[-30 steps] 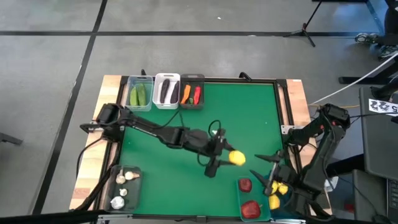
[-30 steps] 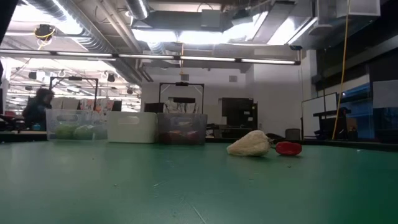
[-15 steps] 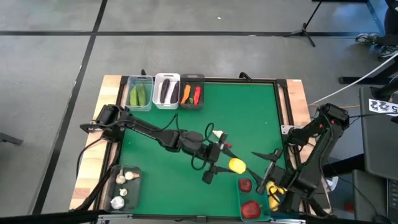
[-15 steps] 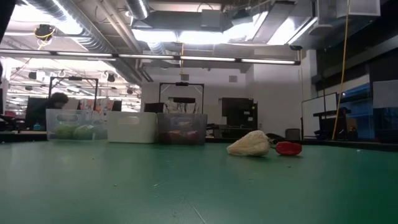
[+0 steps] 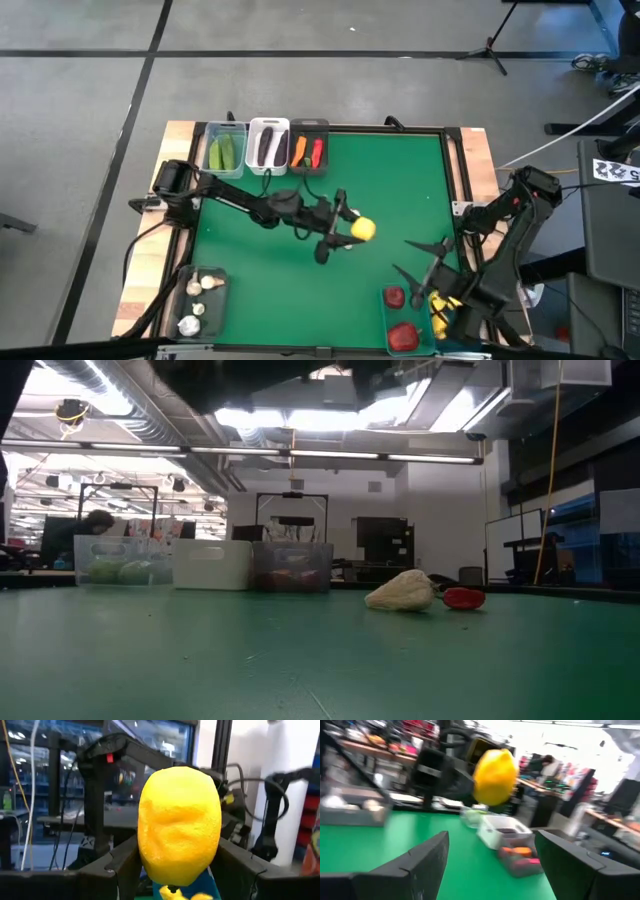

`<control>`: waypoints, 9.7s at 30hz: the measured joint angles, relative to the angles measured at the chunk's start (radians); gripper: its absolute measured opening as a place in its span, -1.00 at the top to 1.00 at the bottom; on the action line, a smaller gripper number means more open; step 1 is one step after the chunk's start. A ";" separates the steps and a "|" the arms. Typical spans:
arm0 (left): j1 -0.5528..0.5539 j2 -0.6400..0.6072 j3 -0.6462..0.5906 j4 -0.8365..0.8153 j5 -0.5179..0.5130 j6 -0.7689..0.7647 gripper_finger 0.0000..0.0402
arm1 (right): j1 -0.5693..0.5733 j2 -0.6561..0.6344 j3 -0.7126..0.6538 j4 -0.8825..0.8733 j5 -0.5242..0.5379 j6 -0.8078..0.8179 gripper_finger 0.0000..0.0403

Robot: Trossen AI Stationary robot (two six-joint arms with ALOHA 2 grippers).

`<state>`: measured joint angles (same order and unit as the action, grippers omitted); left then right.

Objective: Sort produce into baskets
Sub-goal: Put the yellow lemon into the blue bin, then put the white garlic into the bottom black bin

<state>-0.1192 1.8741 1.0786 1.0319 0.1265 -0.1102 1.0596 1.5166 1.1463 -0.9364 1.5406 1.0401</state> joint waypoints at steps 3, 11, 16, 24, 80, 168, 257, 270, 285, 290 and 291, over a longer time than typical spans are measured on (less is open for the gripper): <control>0.015 -0.016 -0.071 0.085 0.003 -0.057 -0.02 | -0.080 0.000 0.035 -0.096 0.000 -0.001 -0.47; 0.022 -0.087 -0.108 0.115 0.057 -0.068 -0.02 | -0.165 0.007 0.327 0.050 -0.156 -0.670 -0.47; 0.023 -0.172 -0.107 0.065 0.115 -0.062 -0.02 | -0.244 -0.015 0.390 0.516 -0.762 -1.286 -0.47; -0.005 -0.407 -0.107 -0.307 0.232 0.115 -0.02 | -0.343 -0.107 0.277 0.646 -0.928 -1.371 -0.47; 0.111 -0.566 -0.470 -0.094 0.047 0.225 -0.02 | -0.869 0.006 -0.145 1.705 -1.424 -1.361 -0.47; 0.060 -0.531 -0.469 -0.471 -0.041 -0.049 -0.40 | 0.084 -0.126 -0.096 0.109 -1.434 0.854 0.10; -0.002 -0.238 -0.110 -0.813 -0.049 0.152 -0.40 | -0.309 -0.075 0.135 -0.044 -0.879 -0.429 -0.34; 0.114 0.024 -0.048 -0.656 0.113 0.176 -0.40 | -0.206 -0.074 0.135 -0.043 -0.809 -0.309 -0.34; 0.124 0.160 -0.047 -0.571 0.161 0.155 -0.39 | -0.209 -0.064 0.135 -0.042 -0.791 -0.304 -0.34; 0.124 0.183 -0.047 -0.539 0.160 0.168 -0.39 | -0.209 -0.063 0.135 -0.038 -0.789 -0.304 -0.34; 0.124 0.185 -0.047 -0.535 0.158 0.169 -0.39 | -0.209 -0.063 0.135 -0.037 -0.789 -0.304 -0.34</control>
<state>0.0048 2.0592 1.0313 0.4968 0.2846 0.0583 0.8509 1.4532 1.2808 -0.9738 0.7513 0.7364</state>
